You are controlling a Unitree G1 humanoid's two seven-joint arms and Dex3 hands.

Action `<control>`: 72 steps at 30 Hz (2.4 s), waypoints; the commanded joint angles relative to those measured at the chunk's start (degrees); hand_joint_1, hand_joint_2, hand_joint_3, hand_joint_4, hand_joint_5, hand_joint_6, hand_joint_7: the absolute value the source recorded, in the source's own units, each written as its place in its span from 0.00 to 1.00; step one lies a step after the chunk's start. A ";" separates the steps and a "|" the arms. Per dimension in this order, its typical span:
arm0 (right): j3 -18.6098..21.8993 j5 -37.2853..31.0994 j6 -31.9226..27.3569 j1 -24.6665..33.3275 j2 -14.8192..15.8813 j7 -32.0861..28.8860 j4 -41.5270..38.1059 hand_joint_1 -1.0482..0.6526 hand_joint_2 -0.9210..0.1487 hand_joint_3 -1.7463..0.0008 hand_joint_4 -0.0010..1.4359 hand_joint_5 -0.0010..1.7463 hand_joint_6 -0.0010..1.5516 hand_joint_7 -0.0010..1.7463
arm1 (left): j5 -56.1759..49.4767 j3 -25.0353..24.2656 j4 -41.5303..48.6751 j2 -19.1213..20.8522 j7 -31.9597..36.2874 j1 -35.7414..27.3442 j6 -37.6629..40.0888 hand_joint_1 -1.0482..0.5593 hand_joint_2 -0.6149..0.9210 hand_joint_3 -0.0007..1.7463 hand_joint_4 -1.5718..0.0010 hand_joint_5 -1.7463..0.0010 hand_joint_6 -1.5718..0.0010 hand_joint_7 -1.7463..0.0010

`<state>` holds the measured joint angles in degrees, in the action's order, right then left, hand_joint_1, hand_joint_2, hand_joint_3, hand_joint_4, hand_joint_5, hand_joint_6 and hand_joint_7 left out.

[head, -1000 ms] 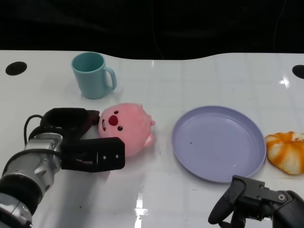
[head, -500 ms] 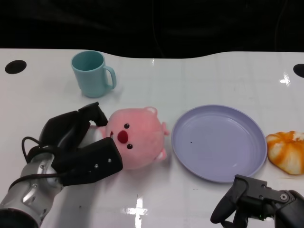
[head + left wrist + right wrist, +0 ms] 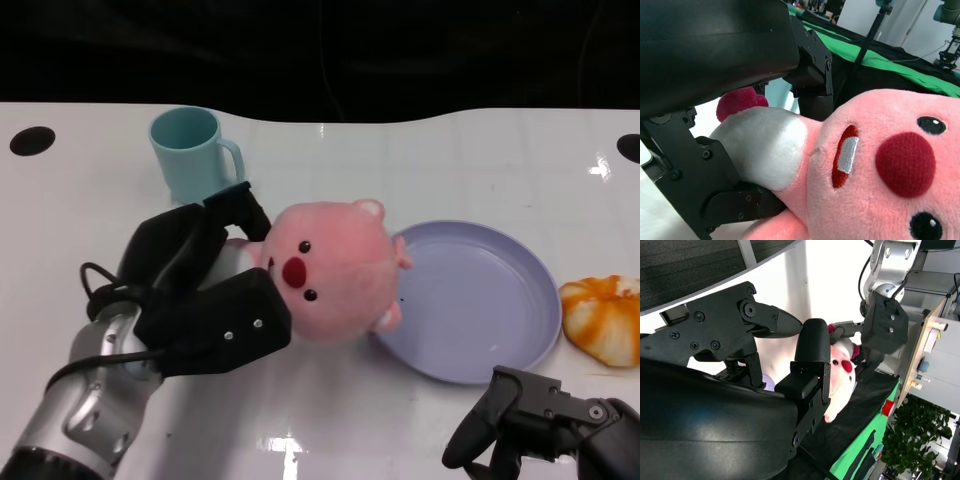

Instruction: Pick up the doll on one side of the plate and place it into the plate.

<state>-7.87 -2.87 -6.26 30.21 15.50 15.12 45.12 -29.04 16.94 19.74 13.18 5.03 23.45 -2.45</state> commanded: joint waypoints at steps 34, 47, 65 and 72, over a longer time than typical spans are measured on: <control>-2.00 -1.36 0.46 0.07 -0.44 -0.97 -0.20 0.47 0.18 0.59 0.46 0.92 0.38 0.75 | -4.02 10.26 25.33 -19.65 -5.07 24.74 12.85 0.50 0.75 0.55 0.43 0.00 0.60 0.02; -1.65 -1.13 1.20 0.11 -0.34 -0.75 -0.82 0.47 0.18 0.58 0.46 0.92 0.38 0.75 | 1.60 8.97 25.86 -19.64 -14.77 25.82 9.13 0.30 0.99 0.13 0.89 0.57 0.73 0.95; -0.17 0.18 1.49 0.03 0.15 0.05 -1.59 0.47 0.17 0.60 0.45 0.92 0.38 0.75 | -2.33 11.86 4.50 -10.39 -19.66 18.77 8.25 0.05 1.00 0.28 1.00 0.99 0.98 1.00; 0.23 0.31 1.59 -0.14 0.40 0.14 -1.78 0.46 0.16 0.61 0.45 0.92 0.38 0.75 | -1.24 9.79 -7.36 -5.20 -23.13 13.34 9.40 0.06 1.00 0.28 0.98 0.98 0.97 1.00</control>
<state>-8.27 -2.82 -5.15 29.99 15.48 15.13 43.37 -30.89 27.77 14.73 6.53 -17.04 38.07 6.84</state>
